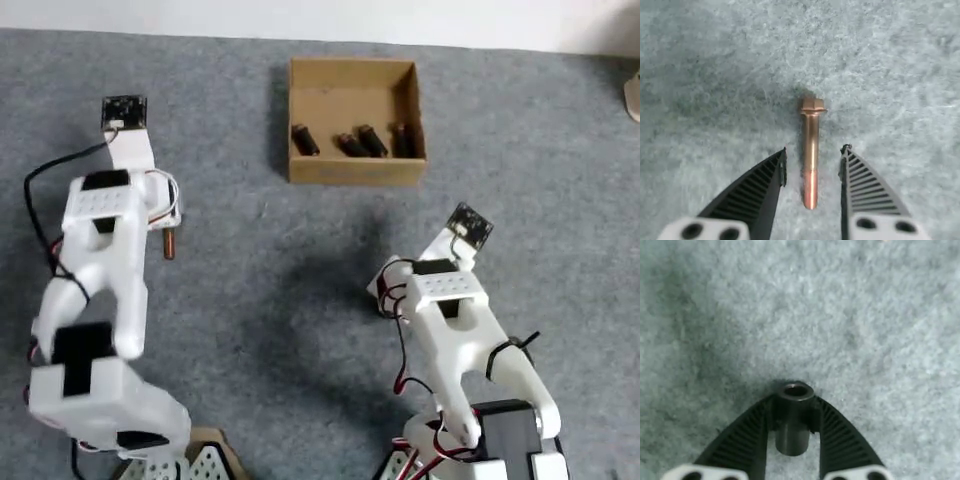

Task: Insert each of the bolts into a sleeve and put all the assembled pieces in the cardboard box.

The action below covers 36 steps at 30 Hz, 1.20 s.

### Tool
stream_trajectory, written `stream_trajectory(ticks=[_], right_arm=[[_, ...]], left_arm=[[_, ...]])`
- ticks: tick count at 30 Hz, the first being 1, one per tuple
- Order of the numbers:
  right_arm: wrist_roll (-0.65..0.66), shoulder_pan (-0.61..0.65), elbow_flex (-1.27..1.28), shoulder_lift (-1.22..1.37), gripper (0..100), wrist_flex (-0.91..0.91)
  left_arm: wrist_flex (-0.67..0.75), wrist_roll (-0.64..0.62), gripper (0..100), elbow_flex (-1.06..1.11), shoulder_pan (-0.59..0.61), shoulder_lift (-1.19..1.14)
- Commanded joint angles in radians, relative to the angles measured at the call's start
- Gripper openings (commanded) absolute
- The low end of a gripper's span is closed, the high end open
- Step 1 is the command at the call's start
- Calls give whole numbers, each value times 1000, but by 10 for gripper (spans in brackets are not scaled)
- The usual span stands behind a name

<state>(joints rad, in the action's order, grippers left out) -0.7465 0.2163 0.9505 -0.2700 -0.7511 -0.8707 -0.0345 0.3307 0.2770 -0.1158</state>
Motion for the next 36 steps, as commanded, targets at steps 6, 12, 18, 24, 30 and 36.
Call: stream_trajectory(ticks=[6,12,18,24,30,36], right_arm=[[-2,15,-5,-35,4,10],[-2,13,-5,-36,4,10],[57,12,-5,-44,4,10],[54,12,22,-153,4,-8],[58,12,163,-464,4,-12],[61,18,332,-852,4,-12]], left_arm=[[2,37,175,-194,4,-185],[-5,40,171,-335,5,-337],[-6,40,162,-414,-1,-450],[-34,41,50,-450,-1,-501],[-86,41,4,-467,-18,-501],[-157,41,5,-466,-38,-456]])
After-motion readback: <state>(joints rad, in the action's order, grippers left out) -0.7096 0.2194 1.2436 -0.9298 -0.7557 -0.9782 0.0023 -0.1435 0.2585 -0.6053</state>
